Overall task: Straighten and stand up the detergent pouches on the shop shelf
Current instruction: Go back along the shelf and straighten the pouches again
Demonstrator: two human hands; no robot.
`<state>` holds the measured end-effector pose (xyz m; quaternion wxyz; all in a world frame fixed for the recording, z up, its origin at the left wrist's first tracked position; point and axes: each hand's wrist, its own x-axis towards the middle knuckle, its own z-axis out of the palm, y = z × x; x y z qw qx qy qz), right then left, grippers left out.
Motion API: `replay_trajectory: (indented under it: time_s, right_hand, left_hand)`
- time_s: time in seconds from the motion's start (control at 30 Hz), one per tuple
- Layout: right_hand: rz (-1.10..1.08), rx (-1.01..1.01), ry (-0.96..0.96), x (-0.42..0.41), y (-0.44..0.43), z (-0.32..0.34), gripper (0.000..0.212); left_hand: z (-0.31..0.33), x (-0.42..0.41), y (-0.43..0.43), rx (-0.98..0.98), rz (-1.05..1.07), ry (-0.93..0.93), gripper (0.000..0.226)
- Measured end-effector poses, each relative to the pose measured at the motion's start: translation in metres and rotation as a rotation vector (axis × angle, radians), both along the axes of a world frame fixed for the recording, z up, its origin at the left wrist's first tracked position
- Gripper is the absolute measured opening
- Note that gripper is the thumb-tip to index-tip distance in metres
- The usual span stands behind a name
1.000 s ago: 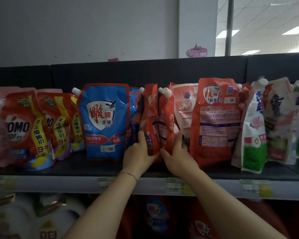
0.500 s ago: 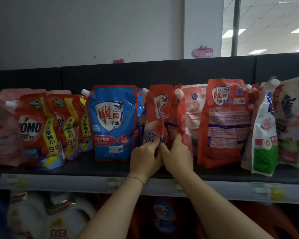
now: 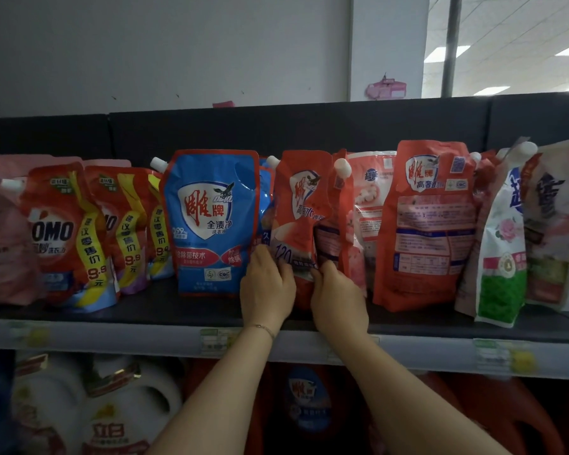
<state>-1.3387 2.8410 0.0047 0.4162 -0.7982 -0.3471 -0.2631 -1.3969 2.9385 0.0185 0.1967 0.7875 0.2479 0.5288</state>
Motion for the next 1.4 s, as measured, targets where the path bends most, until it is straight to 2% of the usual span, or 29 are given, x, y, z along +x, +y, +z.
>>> replay_trajectory:
  time_s: [0.1, 0.2, 0.3, 0.37, 0.43, 0.53, 0.63, 0.77, 0.87, 0.97, 1.07, 1.17, 1.3, 1.4]
  right_hand:
    - [-0.029, 0.067, -0.179, -0.005, -0.001, -0.008, 0.027]
    - [-0.026, 0.165, -0.295, -0.011, -0.005, -0.01, 0.035]
    - [0.044, 0.166, -0.216, -0.012, -0.01, -0.01, 0.033]
    - [0.078, 0.125, -0.113, -0.011, -0.012, -0.009, 0.032]
    - [0.065, 0.092, -0.01, -0.011, -0.014, -0.006, 0.041]
    - [0.008, 0.046, 0.04, -0.013, -0.013, 0.0, 0.052]
    - [0.055, 0.069, 0.05, -0.013, -0.014, 0.0, 0.049]
    - [0.193, 0.19, 0.113, -0.014, -0.018, 0.001, 0.044]
    - [0.286, 0.263, 0.14, -0.012, -0.021, 0.0, 0.04]
    - [0.356, 0.248, 0.125, -0.014, -0.023, 0.0, 0.041]
    - [0.412, 0.185, 0.075, -0.014, -0.023, -0.001, 0.047]
    - [0.473, 0.118, 0.084, -0.012, -0.024, 0.003, 0.049]
    - [0.583, 0.065, 0.294, -0.009, -0.018, 0.015, 0.039]
    - [0.695, 0.093, 0.508, -0.009, -0.004, 0.024, 0.044]
  left_hand:
    - [-0.001, 0.003, 0.005, -0.125, -0.03, -0.026, 0.022]
    - [0.002, 0.002, 0.012, -0.376, -0.159, -0.055, 0.04]
    - [0.01, 0.002, 0.019, -0.637, -0.28, -0.02, 0.059]
    - [0.013, 0.004, 0.02, -0.675, -0.347, 0.098, 0.068]
    - [0.013, 0.005, 0.019, -0.634, -0.365, 0.163, 0.071]
    - [0.007, 0.001, 0.018, -0.563, -0.331, 0.062, 0.064]
    - [0.002, -0.006, 0.015, -0.471, -0.253, -0.027, 0.059]
    - [0.005, -0.015, 0.008, -0.429, -0.072, -0.087, 0.063]
    - [0.005, -0.018, 0.004, -0.375, 0.007, -0.161, 0.048]
    - [-0.001, -0.017, 0.007, -0.323, 0.054, -0.331, 0.044]
    - [0.001, -0.016, 0.006, -0.285, 0.151, -0.384, 0.038]
    - [0.01, -0.017, -0.003, -0.185, 0.156, -0.424, 0.026]
    - [0.014, -0.021, -0.002, -0.122, 0.103, -0.39, 0.017]
    - [0.013, -0.032, -0.002, -0.026, 0.085, -0.321, 0.019]
